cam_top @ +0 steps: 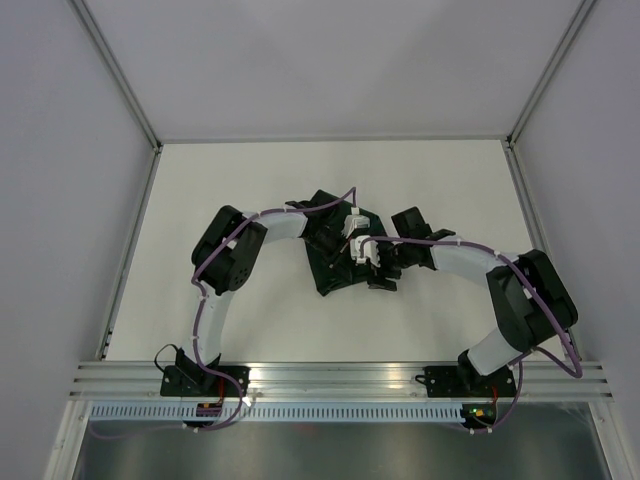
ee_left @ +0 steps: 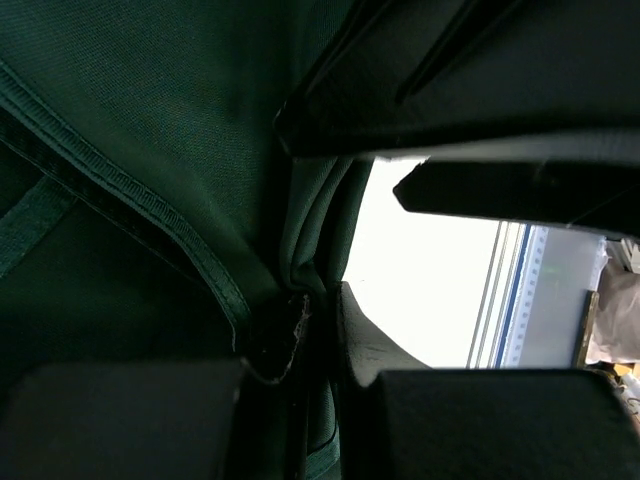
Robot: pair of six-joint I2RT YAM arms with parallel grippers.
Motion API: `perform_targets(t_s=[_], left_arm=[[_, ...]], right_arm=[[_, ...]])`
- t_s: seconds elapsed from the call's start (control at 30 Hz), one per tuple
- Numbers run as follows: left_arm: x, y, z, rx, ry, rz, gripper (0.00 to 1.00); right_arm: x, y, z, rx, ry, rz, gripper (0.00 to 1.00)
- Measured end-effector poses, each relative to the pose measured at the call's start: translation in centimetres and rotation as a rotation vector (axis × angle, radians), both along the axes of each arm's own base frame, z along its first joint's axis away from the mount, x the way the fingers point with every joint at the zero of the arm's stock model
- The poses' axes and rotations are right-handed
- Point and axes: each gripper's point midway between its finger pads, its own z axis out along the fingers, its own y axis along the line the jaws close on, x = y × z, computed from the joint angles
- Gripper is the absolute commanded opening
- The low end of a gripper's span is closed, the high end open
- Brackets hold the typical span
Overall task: Fold the napkin, place the utensils inside, and roll it up
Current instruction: Roll the napkin at the center of the board.
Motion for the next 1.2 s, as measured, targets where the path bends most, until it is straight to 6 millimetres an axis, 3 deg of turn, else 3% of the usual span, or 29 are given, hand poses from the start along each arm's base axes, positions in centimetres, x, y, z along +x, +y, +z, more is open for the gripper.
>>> perform_targets(t_s=[0.37, 0.67, 1.03, 1.1, 1.17, 1.2], left_arm=[[0.0, -0.1, 0.0, 0.005, 0.015, 0.004, 0.02], [-0.1, -0.1, 0.0, 0.003, 0.024, 0.005, 0.02], [0.2, -0.1, 0.0, 0.008, 0.067, 0.041, 0.10], [0.2, -0.1, -0.1, 0.003, 0.079, 0.056, 0.18], [0.3, -0.1, -0.1, -0.009, 0.083, 0.075, 0.51], [0.2, -0.1, 0.2, -0.023, 0.099, 0.082, 0.62]], right_arm=[[0.5, 1.5, -1.3, -0.078, 0.023, 0.065, 0.73], [0.3, 1.4, -1.7, -0.116, 0.051, 0.065, 0.33], [-0.1, 1.4, -1.8, -0.140, 0.109, 0.063, 0.09], [-0.1, 1.4, -1.8, -0.146, 0.119, 0.064, 0.06], [-0.1, 1.4, -1.7, -0.151, 0.130, 0.066, 0.05], [0.0, 1.5, -1.7, -0.153, 0.133, 0.067, 0.05]])
